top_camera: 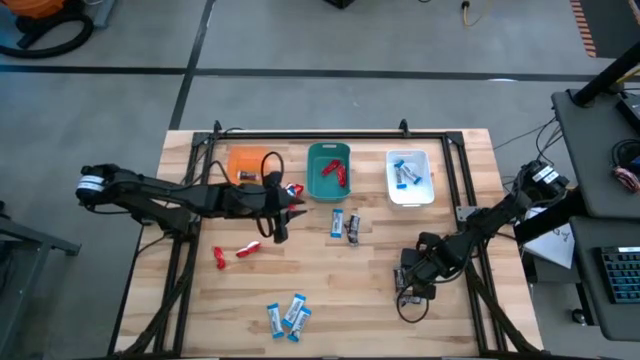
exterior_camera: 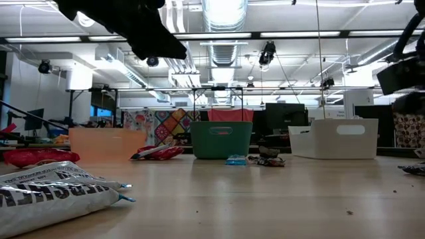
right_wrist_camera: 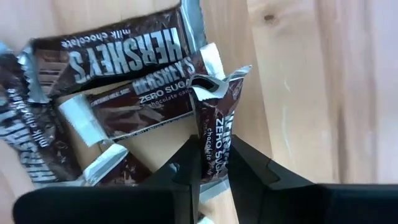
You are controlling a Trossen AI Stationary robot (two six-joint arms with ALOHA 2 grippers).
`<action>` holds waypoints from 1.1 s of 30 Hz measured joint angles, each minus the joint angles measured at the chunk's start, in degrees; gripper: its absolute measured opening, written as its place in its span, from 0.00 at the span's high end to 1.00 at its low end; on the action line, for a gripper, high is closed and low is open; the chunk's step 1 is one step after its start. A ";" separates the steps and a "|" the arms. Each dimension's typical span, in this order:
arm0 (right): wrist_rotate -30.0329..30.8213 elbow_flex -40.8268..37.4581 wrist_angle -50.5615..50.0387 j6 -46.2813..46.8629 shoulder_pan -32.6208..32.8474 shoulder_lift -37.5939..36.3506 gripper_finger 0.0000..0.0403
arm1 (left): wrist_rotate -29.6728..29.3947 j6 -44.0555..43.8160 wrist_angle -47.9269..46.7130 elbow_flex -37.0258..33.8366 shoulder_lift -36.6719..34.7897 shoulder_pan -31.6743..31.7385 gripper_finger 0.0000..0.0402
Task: Organize candy in baskets
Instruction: Put the black chocolate bar into the orange bin
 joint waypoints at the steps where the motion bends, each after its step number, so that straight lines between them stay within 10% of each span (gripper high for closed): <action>1: -0.03 0.69 -1.07 0.00 -0.17 -0.42 0.85 | 1.67 0.28 0.03 0.00 0.01 0.00 0.75; 8: 1.66 6.81 -5.67 -1.23 -4.13 -4.85 0.86 | 15.45 2.64 4.99 0.00 0.01 -0.16 0.75; 33: -9.56 10.73 35.59 -30.41 -22.16 2.69 0.86 | 19.22 7.49 26.46 0.01 15.61 -3.26 0.73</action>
